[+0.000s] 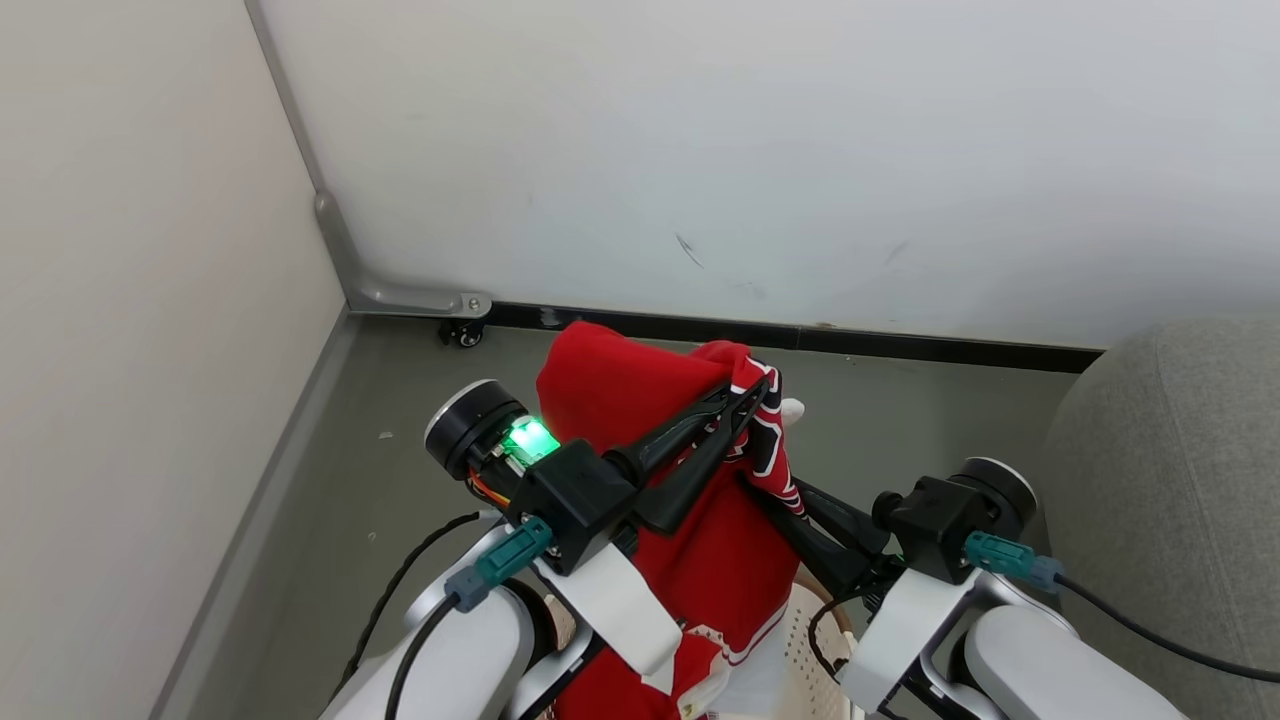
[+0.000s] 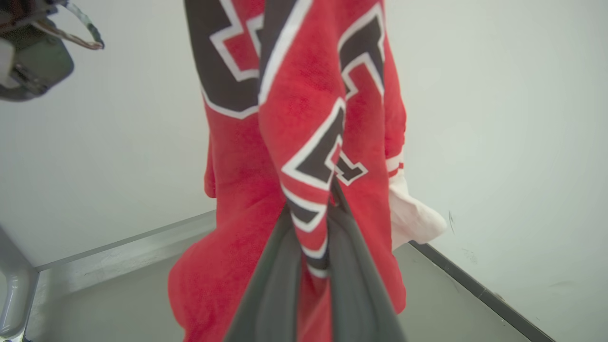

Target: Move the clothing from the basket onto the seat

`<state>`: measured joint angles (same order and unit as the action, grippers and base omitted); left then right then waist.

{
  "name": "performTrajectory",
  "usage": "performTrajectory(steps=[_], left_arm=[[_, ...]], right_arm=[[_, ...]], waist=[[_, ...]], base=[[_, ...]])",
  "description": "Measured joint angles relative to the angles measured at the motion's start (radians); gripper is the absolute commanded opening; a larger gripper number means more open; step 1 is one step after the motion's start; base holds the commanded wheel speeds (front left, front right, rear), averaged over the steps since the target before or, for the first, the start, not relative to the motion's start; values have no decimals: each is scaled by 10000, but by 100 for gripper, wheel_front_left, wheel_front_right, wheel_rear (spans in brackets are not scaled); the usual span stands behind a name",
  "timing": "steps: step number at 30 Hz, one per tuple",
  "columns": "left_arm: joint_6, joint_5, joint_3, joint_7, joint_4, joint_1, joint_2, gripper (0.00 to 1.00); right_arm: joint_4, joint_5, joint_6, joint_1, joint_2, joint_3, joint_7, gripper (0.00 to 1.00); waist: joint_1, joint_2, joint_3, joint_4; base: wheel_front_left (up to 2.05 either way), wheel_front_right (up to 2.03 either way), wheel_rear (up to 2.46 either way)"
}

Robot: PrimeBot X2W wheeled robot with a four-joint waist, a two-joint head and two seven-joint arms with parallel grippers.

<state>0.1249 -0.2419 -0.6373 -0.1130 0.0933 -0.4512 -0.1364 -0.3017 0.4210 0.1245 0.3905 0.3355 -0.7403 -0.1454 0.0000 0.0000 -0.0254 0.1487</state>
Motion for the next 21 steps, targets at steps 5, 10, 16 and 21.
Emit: performTrajectory(steps=[5, 10, 16, 21], left_arm=[[0, -437, 61, 102, 84, 19, -199, 0], [0, -631, 255, 249, 405, 207, -472, 0], [0, -742, 537, 309, 849, 457, -846, 0], [2, -947, 673, 303, 976, 618, -874, 0]], right_arm=[[-4, 8, 0, 0, -54, -29, -2, 0], [77, 94, 0, -9, -23, -82, 0, 0], [502, 658, 0, -112, 27, 209, -4, 0], [857, 800, 0, -125, 222, 662, -13, 0]], waist=[[0, 0, -66, 28], [0, 0, -101, -14], [0, 0, -127, -148], [0, 0, -141, -299]], base=[[0, 0, 0], [0, 0, 0], [0, 0, 0], [0, 0, 0]])
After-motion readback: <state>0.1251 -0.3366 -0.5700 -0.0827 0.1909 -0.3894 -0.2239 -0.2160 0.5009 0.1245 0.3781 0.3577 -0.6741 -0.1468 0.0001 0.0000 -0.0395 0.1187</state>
